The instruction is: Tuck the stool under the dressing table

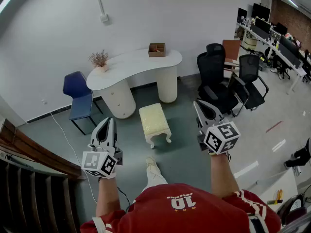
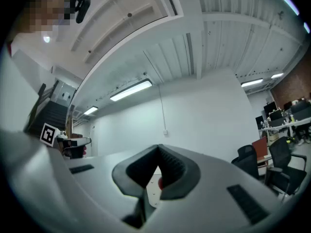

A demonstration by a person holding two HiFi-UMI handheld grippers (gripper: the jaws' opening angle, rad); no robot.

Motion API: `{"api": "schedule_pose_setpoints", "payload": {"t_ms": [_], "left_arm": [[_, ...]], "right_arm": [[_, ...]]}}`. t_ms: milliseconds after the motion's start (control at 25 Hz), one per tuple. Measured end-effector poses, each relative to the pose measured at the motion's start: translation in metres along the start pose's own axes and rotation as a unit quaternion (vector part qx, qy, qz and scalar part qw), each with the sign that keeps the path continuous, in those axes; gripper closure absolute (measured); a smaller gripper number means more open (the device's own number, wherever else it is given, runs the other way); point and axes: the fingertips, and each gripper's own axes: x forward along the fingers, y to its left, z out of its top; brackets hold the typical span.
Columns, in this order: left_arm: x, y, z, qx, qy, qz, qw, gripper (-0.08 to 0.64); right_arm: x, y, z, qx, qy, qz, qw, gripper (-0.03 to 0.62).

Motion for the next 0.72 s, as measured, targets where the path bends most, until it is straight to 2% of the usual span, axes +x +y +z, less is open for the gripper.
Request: {"api": "schedule_pose_setpoints", "payload": {"t_ms": [200,480,720], "left_arm": [[0.0013,-0.0033,0.0003,0.002,0.003,-0.002,1.0,0.554],[0.0008,-0.0022,-0.0036,-0.014,0.015,0.0,0.9998,0.554],[0.0031,-0.007,-0.0057,-0.014,0.022,-0.003,0.9997,0.554]], "right_arm": [[0.0024,0.0017,0.0003,-0.009,0.004,-0.001,1.0,0.589],[0.0036,0.0022,-0.0012,-0.012,0.008,0.001,1.0,0.589],[-0.0024,0.0,-0.0019,0.009,-0.002,0.007,1.0,0.588]]}}
